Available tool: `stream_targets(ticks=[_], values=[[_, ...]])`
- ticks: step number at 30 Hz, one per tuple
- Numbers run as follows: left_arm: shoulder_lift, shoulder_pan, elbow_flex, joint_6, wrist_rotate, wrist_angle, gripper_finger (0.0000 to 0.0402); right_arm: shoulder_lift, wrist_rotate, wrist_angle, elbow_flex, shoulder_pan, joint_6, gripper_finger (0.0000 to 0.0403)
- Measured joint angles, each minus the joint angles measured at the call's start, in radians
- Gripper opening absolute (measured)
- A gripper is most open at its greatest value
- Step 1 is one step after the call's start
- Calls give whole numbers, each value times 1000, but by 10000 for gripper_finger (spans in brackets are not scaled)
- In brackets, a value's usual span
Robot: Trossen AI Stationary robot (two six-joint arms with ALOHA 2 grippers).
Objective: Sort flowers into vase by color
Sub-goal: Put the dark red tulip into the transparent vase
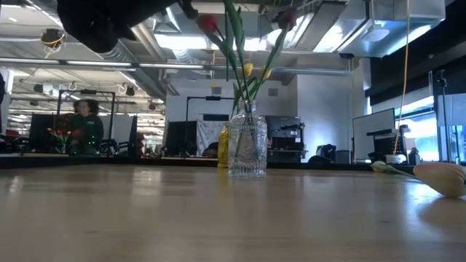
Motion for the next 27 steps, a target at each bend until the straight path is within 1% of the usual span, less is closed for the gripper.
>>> stream_targets(ticks=[3, 7, 9, 11, 15, 20, 24, 27], values=[[-3, -28, 0, -3, 12, -3, 5, -18, -21, 125, -1, 6, -117, 308], [-3, -52, 0, 30, 14, -50, 5, -19, -127, 387, 0, 4, -300, 308], [-3, -60, 0, 45, 14, -60, 5, -17, -175, 484, 1, -22, -349, 308], [-3, -65, 0, 46, 12, -59, 5, -13, -220, 508, 2, -53, -356, 308], [-3, -67, 0, 56, 7, -71, 5, -9, -289, 471, -1, -91, -331, 308], [-2, -67, 0, 101, 10, -114, 5, 36, -423, 561, 1, -142, -289, 308], [-2, -71, 0, 105, 10, -141, 5, 87, -493, 622, 1, -179, -264, 306], [-2, -79, -1, 126, -7, -162, 5, 112, -519, 673, 1, -181, -259, 287]])
